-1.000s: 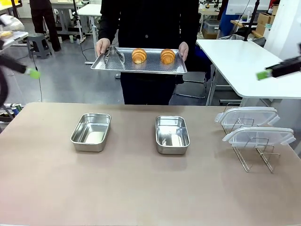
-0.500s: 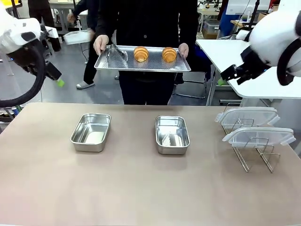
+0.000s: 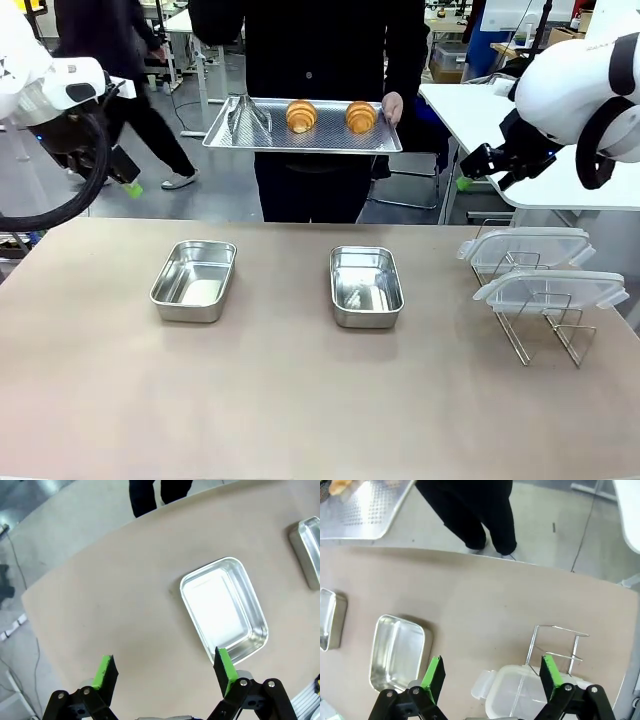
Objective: Place the bread in airtight containers.
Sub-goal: Lift both Airtight Container.
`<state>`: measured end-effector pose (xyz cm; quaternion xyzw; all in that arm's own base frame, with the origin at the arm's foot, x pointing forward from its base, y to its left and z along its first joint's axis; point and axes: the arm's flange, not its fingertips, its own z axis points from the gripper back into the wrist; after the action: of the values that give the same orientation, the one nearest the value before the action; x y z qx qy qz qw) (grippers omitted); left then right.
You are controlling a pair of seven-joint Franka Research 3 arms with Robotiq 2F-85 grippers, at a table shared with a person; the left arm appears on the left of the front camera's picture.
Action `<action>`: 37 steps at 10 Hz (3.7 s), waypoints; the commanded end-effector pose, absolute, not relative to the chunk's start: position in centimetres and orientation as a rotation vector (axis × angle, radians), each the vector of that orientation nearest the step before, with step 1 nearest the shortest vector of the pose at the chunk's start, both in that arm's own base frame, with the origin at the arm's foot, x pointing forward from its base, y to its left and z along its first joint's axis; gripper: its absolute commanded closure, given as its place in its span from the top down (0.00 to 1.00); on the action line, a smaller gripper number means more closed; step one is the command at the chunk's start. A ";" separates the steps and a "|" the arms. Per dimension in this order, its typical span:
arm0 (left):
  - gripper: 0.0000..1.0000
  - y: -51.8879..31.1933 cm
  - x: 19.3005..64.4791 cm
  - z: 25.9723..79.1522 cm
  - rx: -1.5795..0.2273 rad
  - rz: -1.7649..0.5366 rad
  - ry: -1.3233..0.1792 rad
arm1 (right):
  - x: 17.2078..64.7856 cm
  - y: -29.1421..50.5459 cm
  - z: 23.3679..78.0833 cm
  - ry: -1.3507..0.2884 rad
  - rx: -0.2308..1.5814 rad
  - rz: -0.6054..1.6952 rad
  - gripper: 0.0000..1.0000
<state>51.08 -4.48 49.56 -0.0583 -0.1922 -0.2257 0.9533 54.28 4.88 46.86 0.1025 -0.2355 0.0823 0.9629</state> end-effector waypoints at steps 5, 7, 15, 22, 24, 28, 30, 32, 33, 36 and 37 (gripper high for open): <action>1.00 -8.3 52.2 48.2 -0.095 -0.324 -0.274 | 59.2 15.5 45.4 -0.298 0.147 0.027 1.00; 1.00 -10.1 53.0 46.5 -0.101 -0.250 -0.147 | 60.9 18.7 43.9 -0.220 0.160 -0.081 1.00; 1.00 -10.9 52.7 38.7 -0.058 -0.145 -0.101 | 58.8 20.8 36.5 -0.039 0.154 -0.061 1.00; 1.00 -11.0 53.6 33.9 -0.030 -0.164 -0.099 | 56.2 21.6 32.2 0.075 0.126 0.098 1.00; 1.00 -11.1 53.9 33.6 -0.012 -0.173 -0.111 | 56.2 21.6 31.9 0.069 0.103 0.081 1.00; 0.39 -11.3 53.7 33.1 0.027 -0.136 -0.155 | 56.0 21.8 31.8 0.082 0.055 0.080 0.35; 0.00 -11.4 53.9 32.8 0.023 -0.135 -0.149 | 56.0 21.9 31.9 0.075 0.045 0.079 0.00; 0.00 -11.5 54.0 32.8 0.019 -0.128 -0.130 | 56.0 22.0 32.0 0.070 0.036 0.069 0.00; 0.00 -11.6 53.9 32.7 0.016 -0.129 -0.127 | 56.0 22.0 32.0 0.074 0.032 0.064 0.00; 0.00 -11.3 53.8 33.9 -0.021 -0.111 -0.116 | 56.2 21.7 32.5 0.044 0.054 0.034 0.00; 0.00 -11.2 54.0 34.4 -0.048 -0.136 -0.129 | 56.5 21.3 32.5 0.030 0.052 0.038 0.00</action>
<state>53.89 -11.40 33.43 -0.0086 -0.0633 -0.0683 0.9956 56.23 21.54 31.96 0.0395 0.0351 0.0292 0.9982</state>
